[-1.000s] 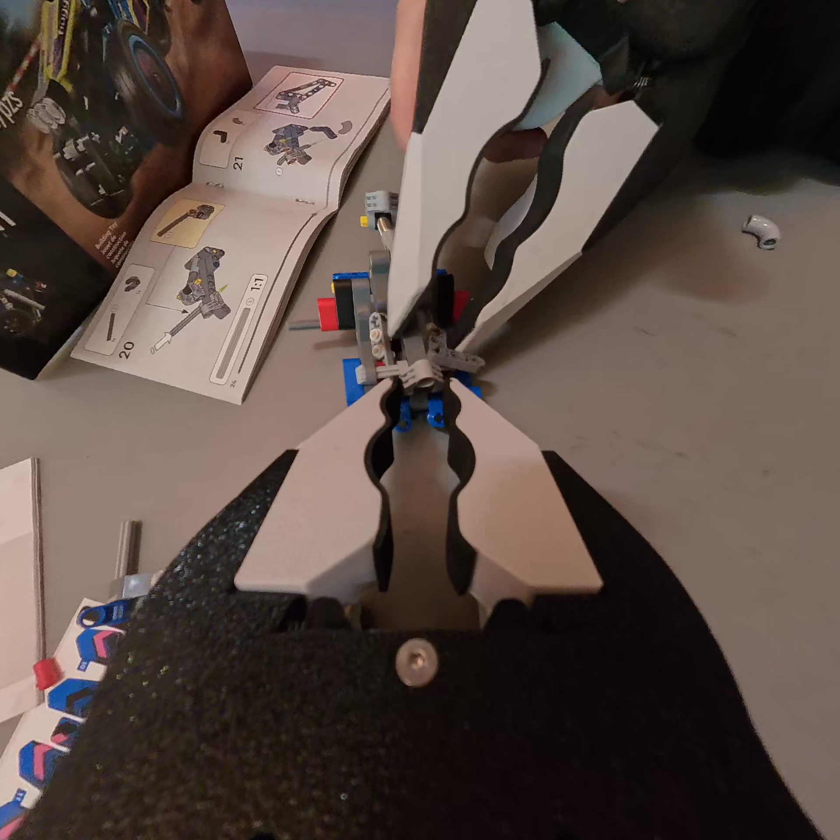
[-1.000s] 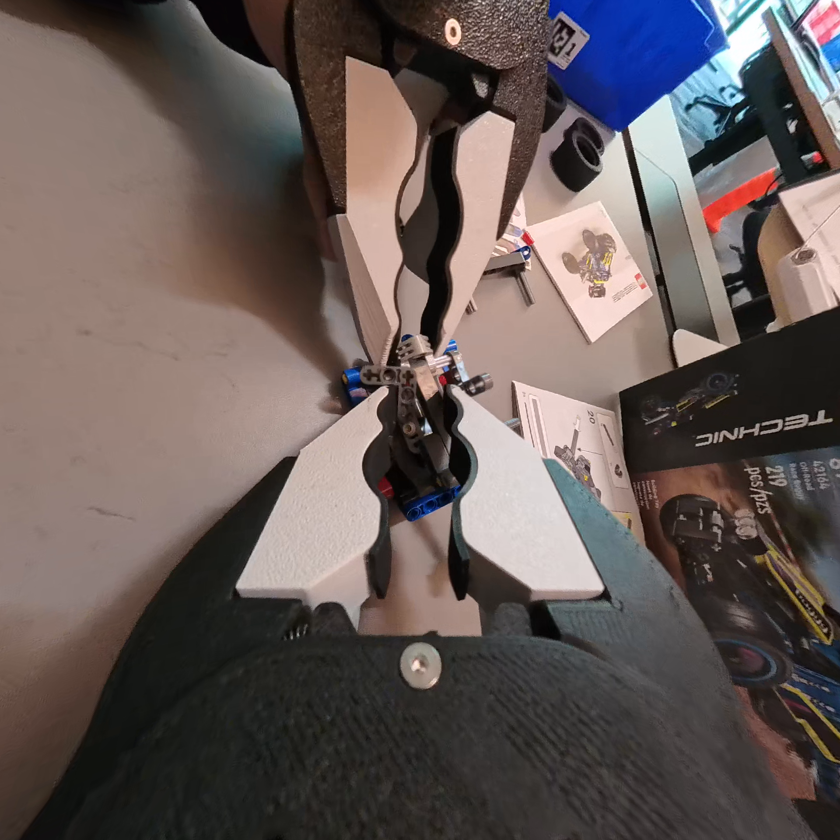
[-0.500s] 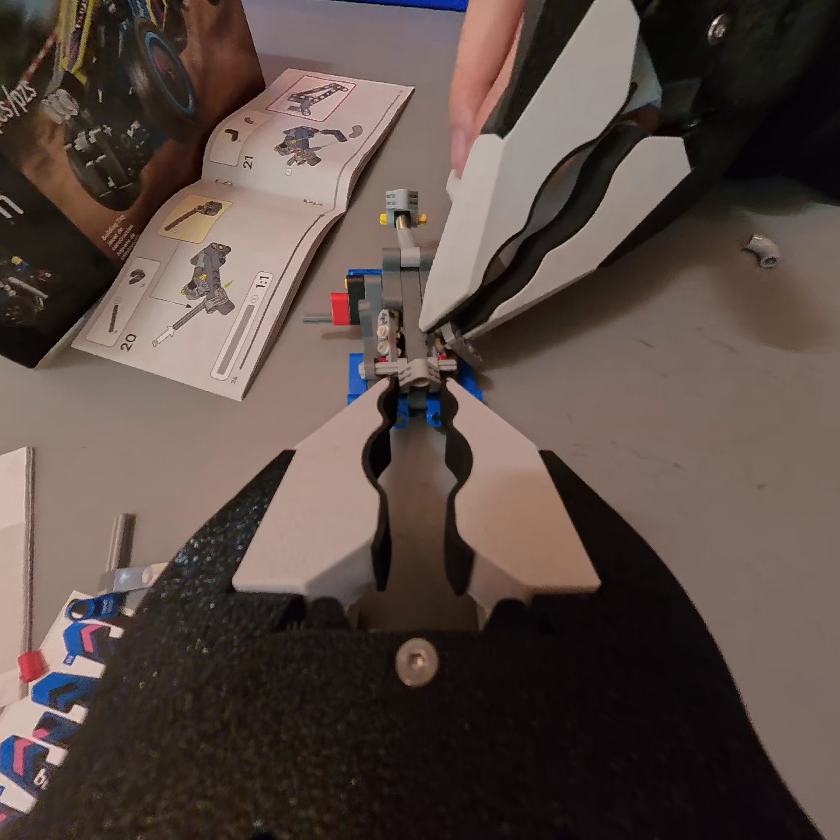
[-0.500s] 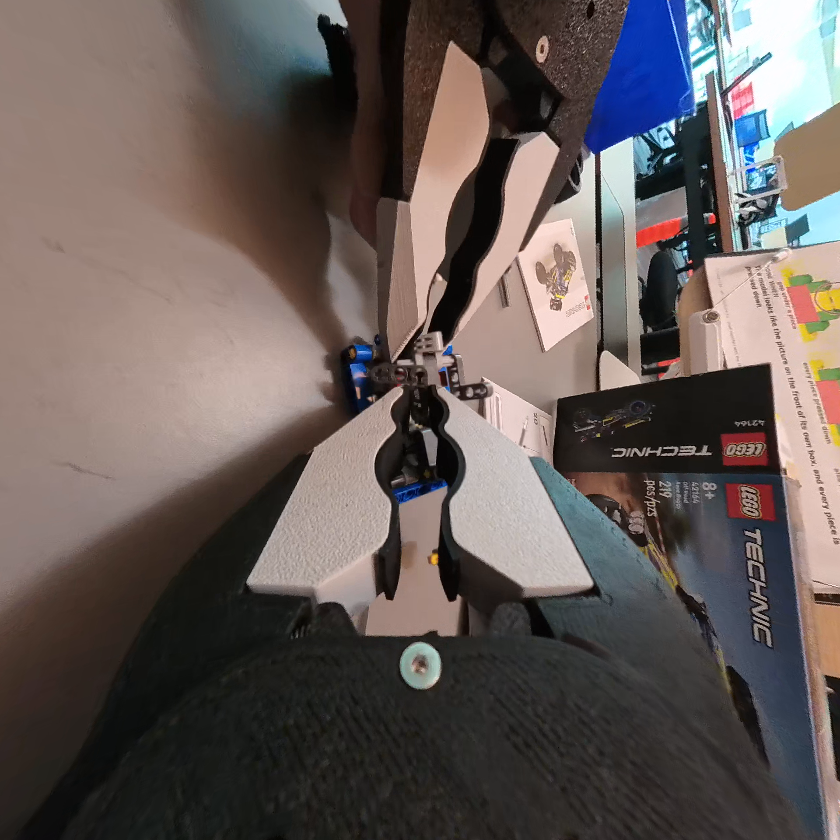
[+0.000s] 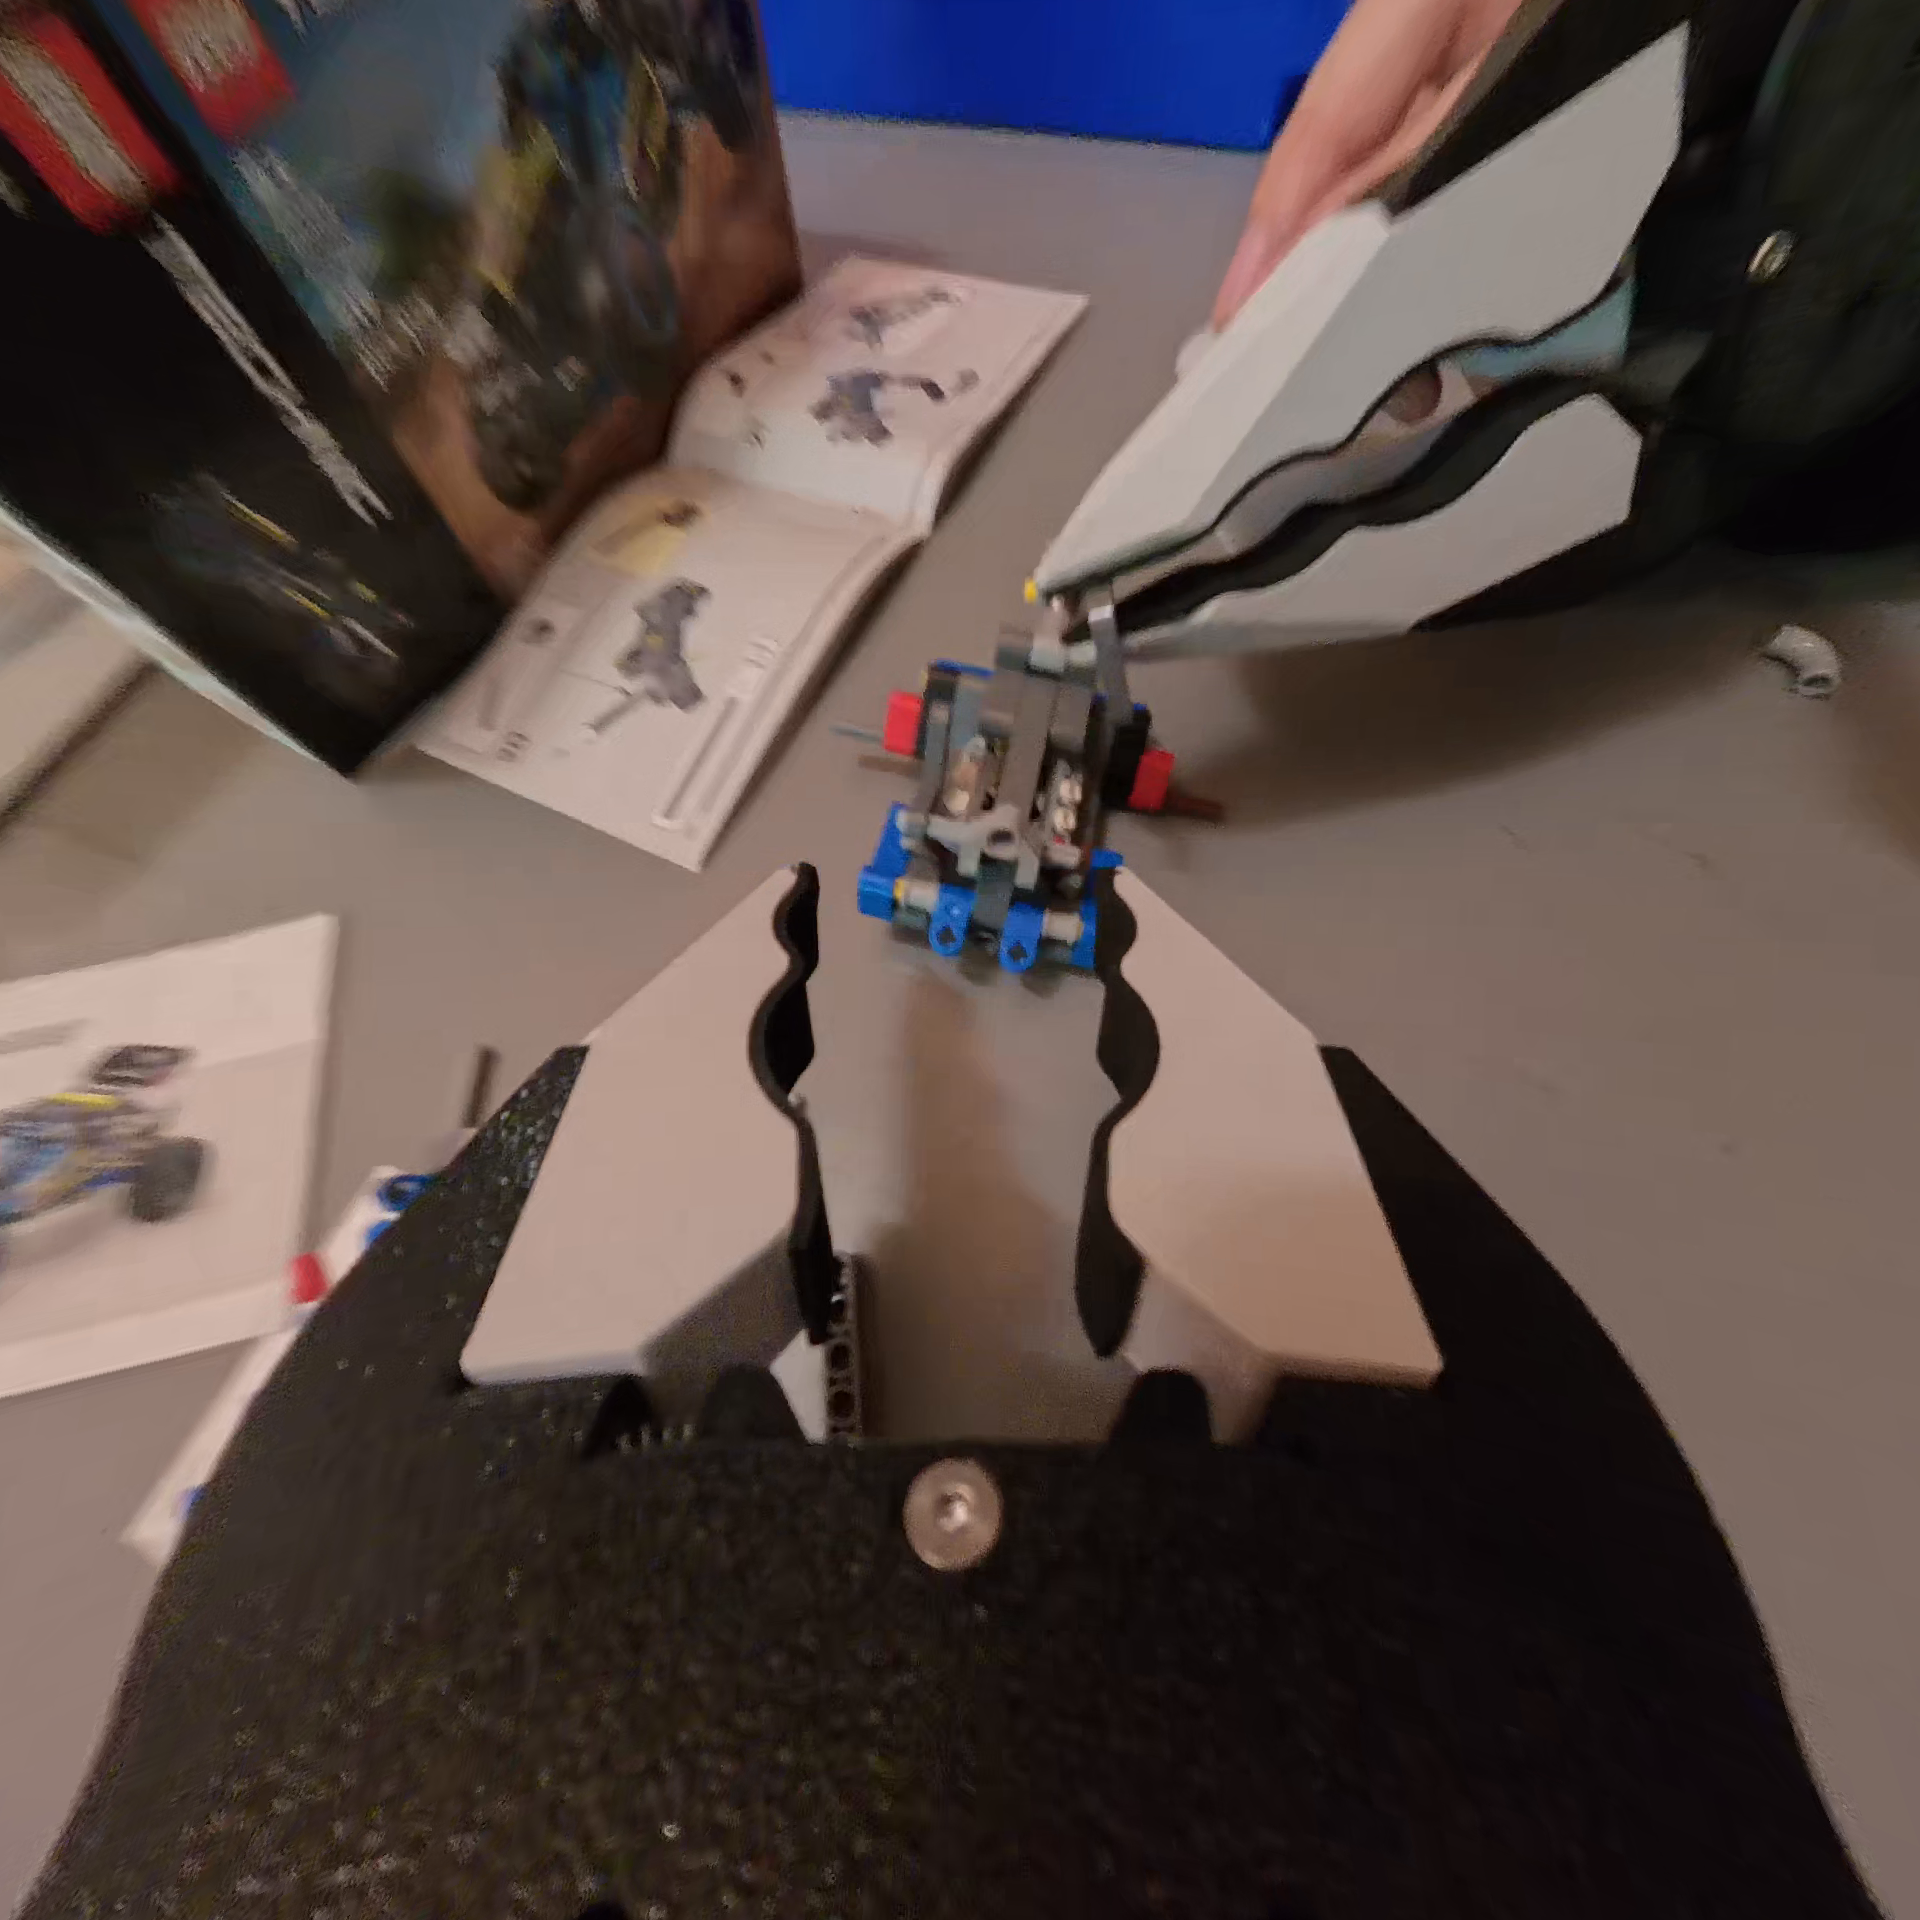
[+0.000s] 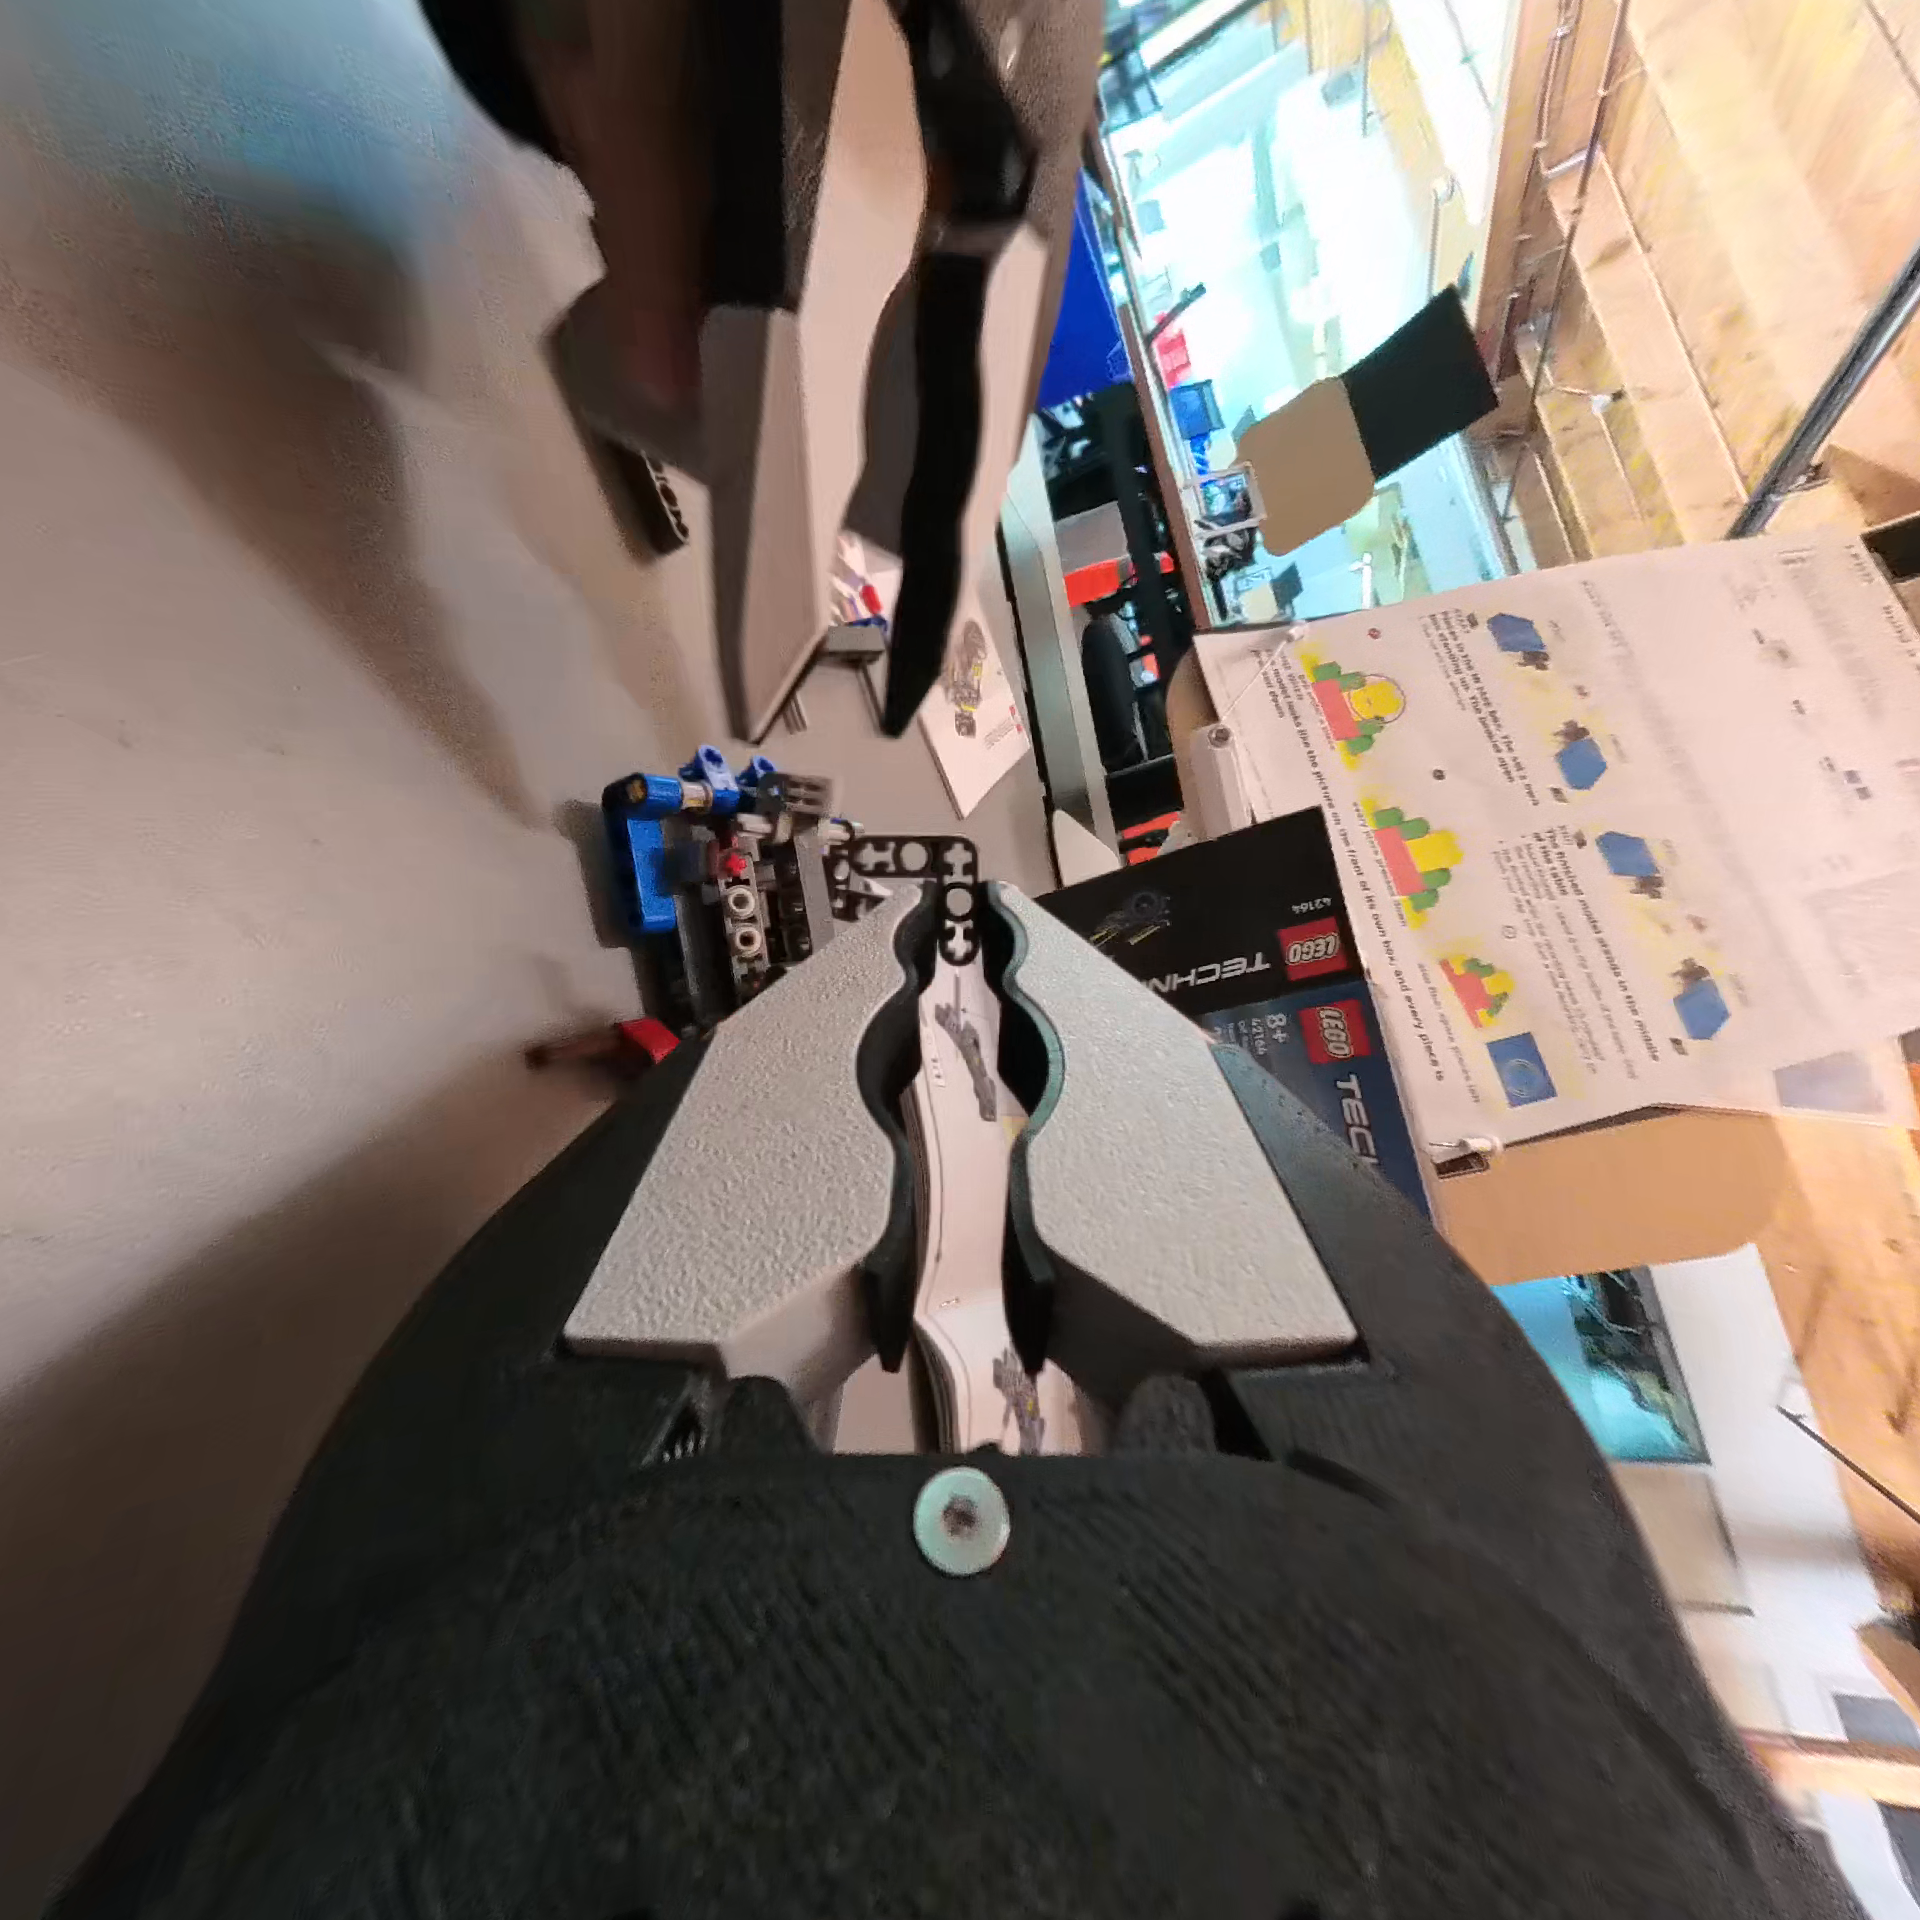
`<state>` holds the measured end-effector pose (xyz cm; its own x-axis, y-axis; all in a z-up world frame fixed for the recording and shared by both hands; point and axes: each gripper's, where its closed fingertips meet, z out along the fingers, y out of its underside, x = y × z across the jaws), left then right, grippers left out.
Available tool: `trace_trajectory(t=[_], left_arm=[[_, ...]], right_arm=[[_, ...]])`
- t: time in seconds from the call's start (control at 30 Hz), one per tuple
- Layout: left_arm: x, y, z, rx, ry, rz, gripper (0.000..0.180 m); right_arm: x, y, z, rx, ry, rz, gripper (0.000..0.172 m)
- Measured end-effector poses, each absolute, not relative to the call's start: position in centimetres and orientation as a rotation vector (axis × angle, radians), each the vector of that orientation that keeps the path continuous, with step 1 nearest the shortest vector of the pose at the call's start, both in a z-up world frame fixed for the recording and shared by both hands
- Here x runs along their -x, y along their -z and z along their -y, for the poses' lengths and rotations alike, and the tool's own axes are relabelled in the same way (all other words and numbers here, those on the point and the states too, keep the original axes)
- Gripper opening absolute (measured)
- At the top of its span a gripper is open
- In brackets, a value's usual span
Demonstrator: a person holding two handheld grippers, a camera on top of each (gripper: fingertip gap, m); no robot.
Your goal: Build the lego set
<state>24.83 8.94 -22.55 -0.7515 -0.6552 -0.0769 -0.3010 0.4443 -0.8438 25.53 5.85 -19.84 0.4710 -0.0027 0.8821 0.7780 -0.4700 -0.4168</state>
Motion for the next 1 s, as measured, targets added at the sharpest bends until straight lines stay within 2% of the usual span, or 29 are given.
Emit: trace_trajectory(t=[0.1, 0.2, 0.3, 0.57, 0.77, 0.9, 1.0], left_arm=[[-23.6, 20.3, -7.6, 0.685, 1.289, -2.283, 0.033], [-22.8, 19.9, -5.6, 0.638, 1.366, -2.295, 0.03], [-22.8, 20.0, -4.9, 0.595, 1.351, -2.275, 0.006], [-23.4, 19.8, -5.6, 0.433, 1.198, -2.162, 0.0], [-24.1, 18.7, -6.0, 0.018, 0.669, -1.887, 0.0], [-23.9, 17.2, -5.3, -0.219, 0.387, -1.622, 0.0], [-23.3, 16.6, -4.1, -0.353, 0.278, -1.492, 0.0]], right_arm=[[-25.3, 19.2, -6.0, 1.789, 1.137, 0.638, 0.004], [-24.4, 19.6, -6.4, 1.776, 1.078, 0.677, 0.004], [-24.0, 20.0, -6.6, 1.792, 1.049, 0.692, 0.005], [-23.8, 20.1, -6.3, 1.843, 0.854, 0.612, 0.008], [-24.4, 18.5, -4.8, 1.853, 0.462, 0.36, 0.013], [-23.8, 17.9, -4.2, 1.81, -0.14, 0.016, 0.029], [-22.5, 17.5, -3.9, 1.682, -0.574, -0.134, 0.026]])
